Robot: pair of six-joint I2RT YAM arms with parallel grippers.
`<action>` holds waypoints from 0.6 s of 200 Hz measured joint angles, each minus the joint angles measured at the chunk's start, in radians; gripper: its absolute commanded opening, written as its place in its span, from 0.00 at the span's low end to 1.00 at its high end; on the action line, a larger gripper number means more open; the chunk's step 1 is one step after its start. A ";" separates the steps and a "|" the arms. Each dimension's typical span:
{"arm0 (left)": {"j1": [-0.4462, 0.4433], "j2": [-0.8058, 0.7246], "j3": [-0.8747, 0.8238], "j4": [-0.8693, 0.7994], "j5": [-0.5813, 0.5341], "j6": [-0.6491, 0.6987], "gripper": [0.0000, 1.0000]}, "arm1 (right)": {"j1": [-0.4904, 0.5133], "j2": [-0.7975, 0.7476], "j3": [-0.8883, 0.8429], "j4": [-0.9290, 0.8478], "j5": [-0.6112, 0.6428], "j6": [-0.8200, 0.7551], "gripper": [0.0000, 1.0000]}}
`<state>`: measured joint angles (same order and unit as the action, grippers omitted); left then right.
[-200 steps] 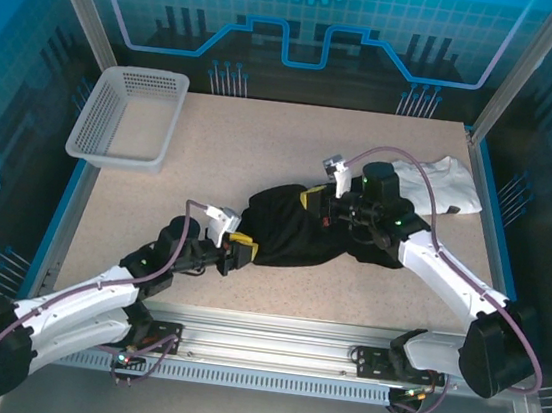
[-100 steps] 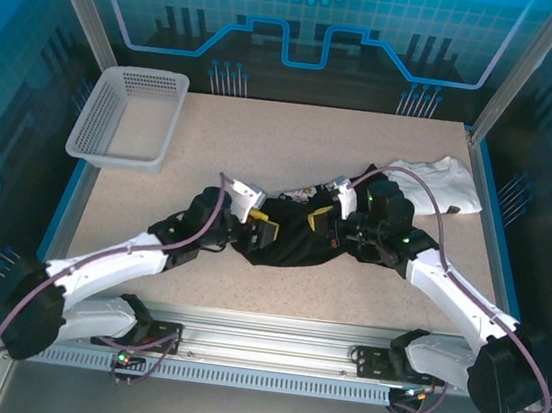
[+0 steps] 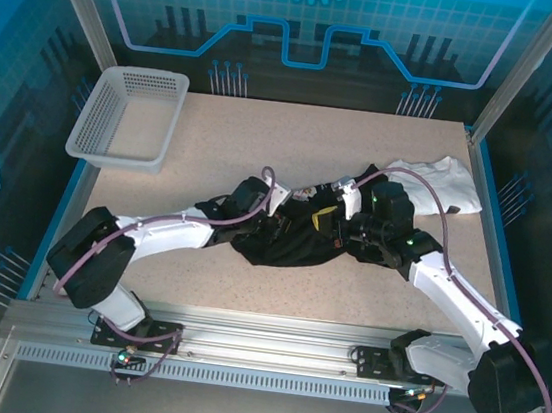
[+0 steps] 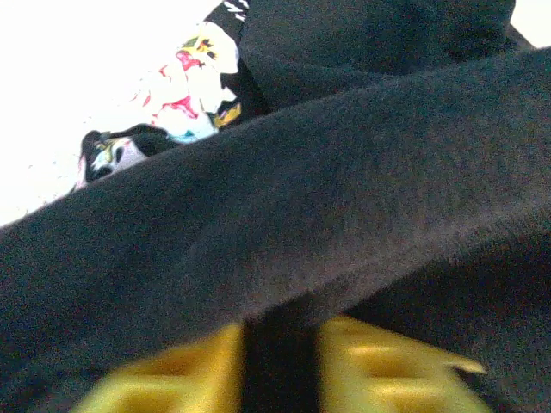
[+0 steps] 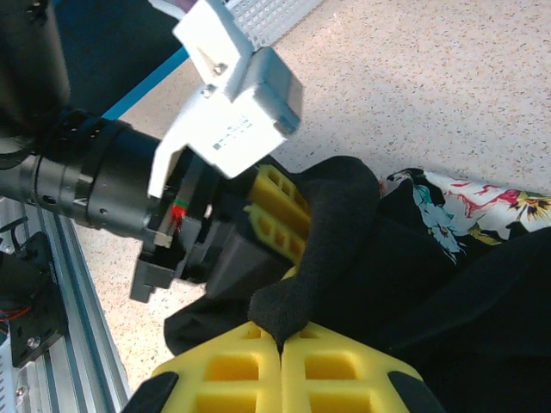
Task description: Fold the inside-out t-shirt
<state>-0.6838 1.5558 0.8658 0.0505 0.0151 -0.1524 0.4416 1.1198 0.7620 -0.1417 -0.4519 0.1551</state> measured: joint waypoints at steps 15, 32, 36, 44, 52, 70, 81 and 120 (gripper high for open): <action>0.000 0.010 0.014 0.004 0.024 0.003 0.00 | -0.005 -0.009 -0.005 -0.008 0.010 -0.003 0.00; 0.000 -0.025 0.006 0.013 0.086 -0.004 0.00 | -0.015 -0.025 -0.005 -0.026 0.046 -0.011 0.00; 0.000 -0.043 0.000 0.014 0.105 -0.006 0.00 | -0.018 -0.031 -0.005 -0.032 0.057 -0.014 0.00; 0.006 -0.099 -0.028 0.032 0.165 -0.011 0.00 | -0.019 -0.041 -0.003 -0.046 0.084 -0.024 0.00; 0.011 -0.178 -0.061 0.038 0.226 -0.026 0.00 | -0.021 -0.048 0.001 -0.056 0.104 -0.033 0.00; 0.021 -0.350 -0.108 0.060 0.348 -0.053 0.00 | -0.023 -0.053 0.021 -0.068 0.116 -0.050 0.00; 0.026 -0.427 -0.121 0.080 0.407 -0.071 0.00 | -0.023 -0.053 0.036 -0.068 0.114 -0.056 0.00; 0.098 -0.529 -0.200 0.190 0.559 -0.184 0.00 | -0.023 -0.040 0.075 -0.068 0.087 -0.068 0.04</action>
<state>-0.5861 1.0264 0.6655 0.2409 0.5739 -0.3367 0.4183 1.0798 0.8368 -0.2096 -0.3649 0.0875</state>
